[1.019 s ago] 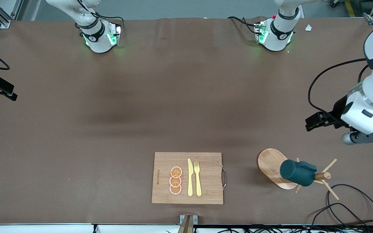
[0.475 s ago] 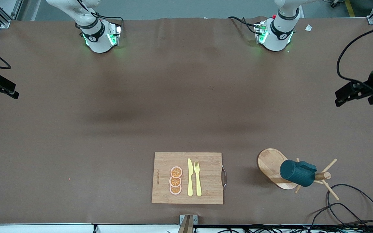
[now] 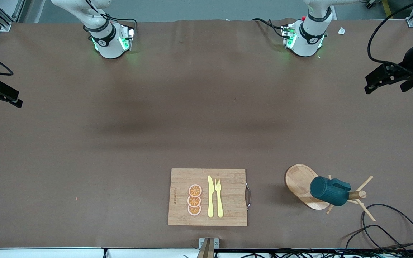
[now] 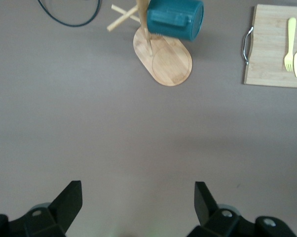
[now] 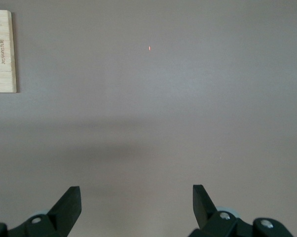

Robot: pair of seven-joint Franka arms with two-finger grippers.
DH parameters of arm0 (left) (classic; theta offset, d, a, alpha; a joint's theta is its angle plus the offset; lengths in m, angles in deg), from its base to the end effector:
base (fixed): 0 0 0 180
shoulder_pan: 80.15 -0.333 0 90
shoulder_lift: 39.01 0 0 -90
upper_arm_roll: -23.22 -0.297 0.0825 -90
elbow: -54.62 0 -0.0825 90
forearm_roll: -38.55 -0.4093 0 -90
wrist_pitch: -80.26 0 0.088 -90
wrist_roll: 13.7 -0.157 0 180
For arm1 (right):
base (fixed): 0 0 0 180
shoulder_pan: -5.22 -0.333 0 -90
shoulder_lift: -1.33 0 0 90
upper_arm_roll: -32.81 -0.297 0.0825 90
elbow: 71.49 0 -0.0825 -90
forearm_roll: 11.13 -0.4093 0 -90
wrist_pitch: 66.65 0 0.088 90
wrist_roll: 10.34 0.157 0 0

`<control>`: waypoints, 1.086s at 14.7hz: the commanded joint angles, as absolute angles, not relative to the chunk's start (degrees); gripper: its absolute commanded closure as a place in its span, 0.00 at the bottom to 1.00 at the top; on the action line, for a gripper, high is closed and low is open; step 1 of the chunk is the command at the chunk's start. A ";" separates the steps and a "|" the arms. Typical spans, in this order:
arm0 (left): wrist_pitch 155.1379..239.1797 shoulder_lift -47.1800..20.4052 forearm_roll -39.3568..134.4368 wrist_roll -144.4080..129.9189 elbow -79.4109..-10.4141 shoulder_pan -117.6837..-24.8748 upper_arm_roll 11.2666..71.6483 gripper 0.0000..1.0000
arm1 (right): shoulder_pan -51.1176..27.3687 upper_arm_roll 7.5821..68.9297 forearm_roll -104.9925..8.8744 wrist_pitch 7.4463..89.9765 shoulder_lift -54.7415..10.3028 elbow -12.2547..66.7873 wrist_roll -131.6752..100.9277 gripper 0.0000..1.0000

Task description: Pass cup and hang on rack

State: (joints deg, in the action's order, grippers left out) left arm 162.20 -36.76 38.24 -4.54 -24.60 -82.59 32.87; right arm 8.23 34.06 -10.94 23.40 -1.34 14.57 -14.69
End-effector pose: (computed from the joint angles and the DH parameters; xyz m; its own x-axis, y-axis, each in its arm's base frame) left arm 0.5716 -0.0695 0.6129 0.9994 0.0350 0.0084 0.0350 -0.9994 0.0026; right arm 0.5935 -0.0445 0.5625 0.9997 0.0016 0.0227 0.0015 -1.0000 0.0061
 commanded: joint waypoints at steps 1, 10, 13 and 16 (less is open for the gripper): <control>162.79 -41.46 39.16 -5.52 -29.92 -79.99 30.52 0.00 | 8.12 34.04 -10.42 23.18 -0.07 15.61 -15.35 0.00; 163.67 -44.98 39.95 -5.35 -35.81 -79.45 30.34 0.00 | 8.04 33.95 -10.42 23.18 0.01 15.52 -15.35 0.00; 163.75 -45.25 39.95 -5.43 -36.43 -79.45 30.43 0.00 | 8.12 33.95 -10.42 23.18 0.01 15.52 -15.35 0.00; 164.11 -44.99 39.78 -5.61 -35.82 -79.71 30.43 0.00 | 8.12 33.95 -10.42 23.27 0.01 15.52 -15.35 0.00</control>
State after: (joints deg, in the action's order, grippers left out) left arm 163.06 -43.49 39.12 -4.85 -34.52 -79.72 30.82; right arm 8.23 34.02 -10.94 23.40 -1.34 14.57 -14.90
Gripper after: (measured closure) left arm 0.000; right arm 0.000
